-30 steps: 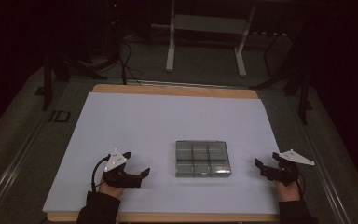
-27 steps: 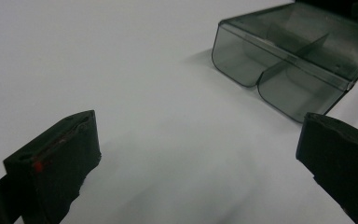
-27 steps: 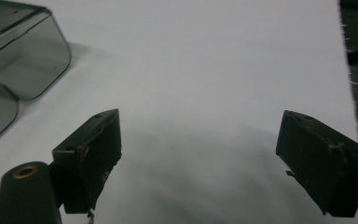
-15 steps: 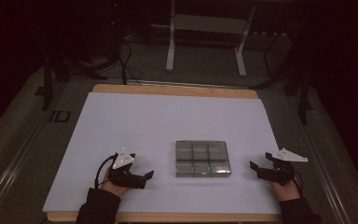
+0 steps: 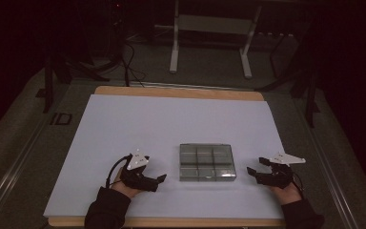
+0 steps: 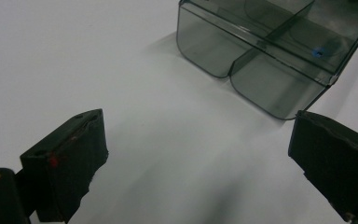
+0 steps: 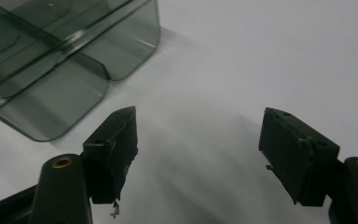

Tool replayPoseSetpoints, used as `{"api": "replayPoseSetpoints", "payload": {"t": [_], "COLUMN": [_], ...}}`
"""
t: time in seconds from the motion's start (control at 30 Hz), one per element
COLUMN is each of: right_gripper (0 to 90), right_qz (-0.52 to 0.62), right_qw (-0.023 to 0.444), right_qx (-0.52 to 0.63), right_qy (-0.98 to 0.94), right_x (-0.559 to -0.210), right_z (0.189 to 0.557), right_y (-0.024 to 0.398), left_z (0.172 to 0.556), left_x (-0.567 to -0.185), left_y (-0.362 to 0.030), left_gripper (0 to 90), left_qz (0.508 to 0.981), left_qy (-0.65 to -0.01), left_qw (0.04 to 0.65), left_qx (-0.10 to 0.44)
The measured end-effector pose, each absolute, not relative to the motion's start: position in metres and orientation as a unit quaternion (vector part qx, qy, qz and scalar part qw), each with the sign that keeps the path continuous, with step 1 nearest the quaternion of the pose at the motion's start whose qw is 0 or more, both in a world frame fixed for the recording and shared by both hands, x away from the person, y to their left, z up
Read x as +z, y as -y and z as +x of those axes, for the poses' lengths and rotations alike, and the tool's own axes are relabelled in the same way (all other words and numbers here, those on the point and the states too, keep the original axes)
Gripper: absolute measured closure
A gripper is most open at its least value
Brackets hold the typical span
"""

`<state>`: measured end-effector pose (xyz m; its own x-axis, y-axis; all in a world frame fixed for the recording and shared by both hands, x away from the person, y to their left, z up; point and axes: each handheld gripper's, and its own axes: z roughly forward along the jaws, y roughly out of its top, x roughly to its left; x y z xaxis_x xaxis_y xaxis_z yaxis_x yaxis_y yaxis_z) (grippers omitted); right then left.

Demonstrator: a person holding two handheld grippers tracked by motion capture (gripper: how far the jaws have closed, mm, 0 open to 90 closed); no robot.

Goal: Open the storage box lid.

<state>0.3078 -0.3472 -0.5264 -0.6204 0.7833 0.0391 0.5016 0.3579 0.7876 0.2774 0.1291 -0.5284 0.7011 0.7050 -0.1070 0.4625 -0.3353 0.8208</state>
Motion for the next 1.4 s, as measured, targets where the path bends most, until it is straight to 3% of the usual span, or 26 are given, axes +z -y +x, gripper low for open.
{"api": "replayPoseSetpoints", "payload": {"t": [0.3, 0.4, 0.5, 0.6, 0.67, 0.7, 0.73, 0.83, 0.87, 0.9, 0.93, 1.4], "right_gripper": [35.3, 40.3, 43.9, 50.6, 55.7, 62.4, 62.4, 75.0, 82.9, 82.9, 89.3, 90.0], "right_qz": [0.369, 0.354, 0.347, 0.338, 0.336, 0.33, 0.33, 0.323, 0.316, 0.316, 0.306, 0.29], "right_qw": [0.15, 0.144, 0.137, 0.131, 0.123, 0.118, 0.118, 0.115, 0.113, 0.113, 0.113, 0.114], "right_qx": [0.41, 0.41, 0.412, 0.412, 0.419, 0.421, 0.421, 0.416, 0.415, 0.415, 0.408, 0.41], "right_qy": [-0.82, -0.828, -0.831, -0.836, -0.834, -0.837, -0.837, -0.842, -0.846, -0.846, -0.853, -0.857], "right_x": [-0.526, -0.527, -0.528, -0.528, -0.528, -0.528, -0.528, -0.528, -0.529, -0.529, -0.529, -0.525], "right_z": [0.31, 0.31, 0.311, 0.312, 0.313, 0.314, 0.314, 0.314, 0.313, 0.313, 0.312, 0.31], "right_y": [0.331, 0.322, 0.319, 0.314, 0.312, 0.311, 0.311, 0.31, 0.309, 0.309, 0.307, 0.302], "left_z": [0.283, 0.286, 0.287, 0.289, 0.29, 0.29, 0.29, 0.291, 0.291, 0.29, 0.29, 0.289], "left_x": [-0.529, -0.53, -0.53, -0.532, -0.533, -0.533, -0.533, -0.535, -0.535, -0.536, -0.536, -0.533], "left_y": [-0.115, -0.11, -0.102, -0.095, -0.09, -0.089, -0.088, -0.085, -0.085, -0.084, -0.083, -0.079], "left_gripper": [18.0, 30.8, 37.0, 53.5, 57.4, 65.9, 65.9, 77.2, 84.3, 84.3, 89.4, 90.0], "left_qz": [0.812, 0.815, 0.819, 0.83, 0.837, 0.839, 0.842, 0.85, 0.854, 0.858, 0.859, 0.854], "left_qy": [-0.349, -0.347, -0.341, -0.33, -0.322, -0.318, -0.314, -0.302, -0.295, -0.29, -0.287, -0.256], "left_qw": [0.447, 0.444, 0.44, 0.427, 0.42, 0.421, 0.418, 0.412, 0.409, 0.404, 0.402, 0.434], "left_qx": [0.139, 0.137, 0.139, 0.139, 0.138, 0.132, 0.133, 0.129, 0.128, 0.129, 0.132, 0.128]}}
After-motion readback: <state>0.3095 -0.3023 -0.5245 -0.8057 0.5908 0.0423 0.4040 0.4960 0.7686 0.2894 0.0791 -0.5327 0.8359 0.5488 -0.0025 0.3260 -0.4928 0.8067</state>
